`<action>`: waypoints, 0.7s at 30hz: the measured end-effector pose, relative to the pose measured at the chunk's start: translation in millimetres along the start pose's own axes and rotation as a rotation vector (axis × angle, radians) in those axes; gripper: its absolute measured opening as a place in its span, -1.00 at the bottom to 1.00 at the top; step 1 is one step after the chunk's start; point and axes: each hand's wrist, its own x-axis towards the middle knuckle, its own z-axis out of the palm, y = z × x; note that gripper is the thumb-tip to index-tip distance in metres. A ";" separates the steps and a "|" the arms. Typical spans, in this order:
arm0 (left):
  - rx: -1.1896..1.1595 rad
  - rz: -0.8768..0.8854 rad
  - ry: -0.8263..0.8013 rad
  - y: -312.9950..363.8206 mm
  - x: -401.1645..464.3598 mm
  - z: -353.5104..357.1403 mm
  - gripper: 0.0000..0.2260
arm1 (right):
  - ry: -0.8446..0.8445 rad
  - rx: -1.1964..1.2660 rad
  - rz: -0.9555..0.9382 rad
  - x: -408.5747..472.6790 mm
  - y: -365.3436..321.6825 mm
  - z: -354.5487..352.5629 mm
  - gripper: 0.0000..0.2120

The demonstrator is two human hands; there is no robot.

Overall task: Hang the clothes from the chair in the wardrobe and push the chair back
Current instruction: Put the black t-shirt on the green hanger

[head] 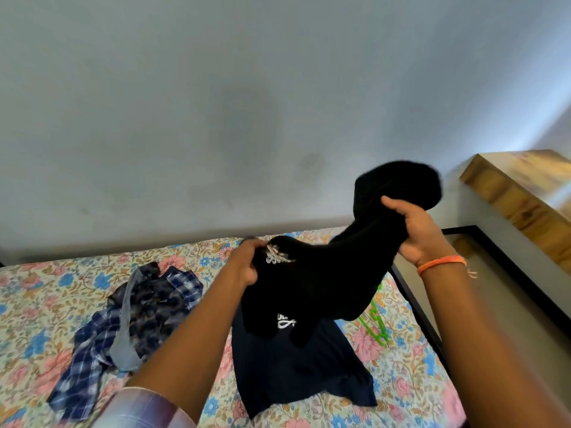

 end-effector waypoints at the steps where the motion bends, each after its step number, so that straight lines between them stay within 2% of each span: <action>1: 0.034 0.074 0.002 12.5 -0.6 4.8 -0.87 | 0.021 -0.098 0.038 1.6 7.5 -6.5 -0.65; 4: 0.153 0.293 -0.071 40.8 -22.0 37.7 -0.93 | 0.031 -0.368 0.104 6.6 31.4 -13.7 -0.69; 8: 0.402 0.484 -0.270 63.7 -54.0 80.3 -0.89 | -0.104 -0.561 0.124 7.2 40.4 -4.3 -0.79; 10: 0.555 0.527 -0.351 72.2 -68.0 89.8 -0.83 | -0.109 -0.731 0.032 8.3 35.4 2.9 -0.70; 12: 0.728 0.546 -0.445 80.0 -81.9 95.8 -0.76 | -0.119 -0.774 -0.185 6.7 28.8 12.0 -0.61; 14: 0.925 0.575 -0.515 86.5 -95.9 101.9 -0.76 | -0.299 -0.750 -0.371 -0.5 19.2 23.5 -0.32; 15: 1.043 0.616 -0.518 88.8 -101.6 104.3 -0.78 | -0.406 -0.753 -0.403 -3.6 14.2 29.1 -0.26; 16: 1.153 0.666 -0.511 90.7 -105.0 106.6 -0.81 | -0.508 -0.748 -0.399 -4.7 9.8 34.2 -0.27; 18: 1.320 0.739 -0.492 91.1 -107.2 110.6 -0.85 | -0.599 -0.734 -0.336 -6.1 2.7 43.1 -0.43; 21: 1.506 0.825 -0.415 85.6 -103.0 109.0 -0.80 | -0.549 -0.912 -0.313 -6.8 0.7 49.8 -0.71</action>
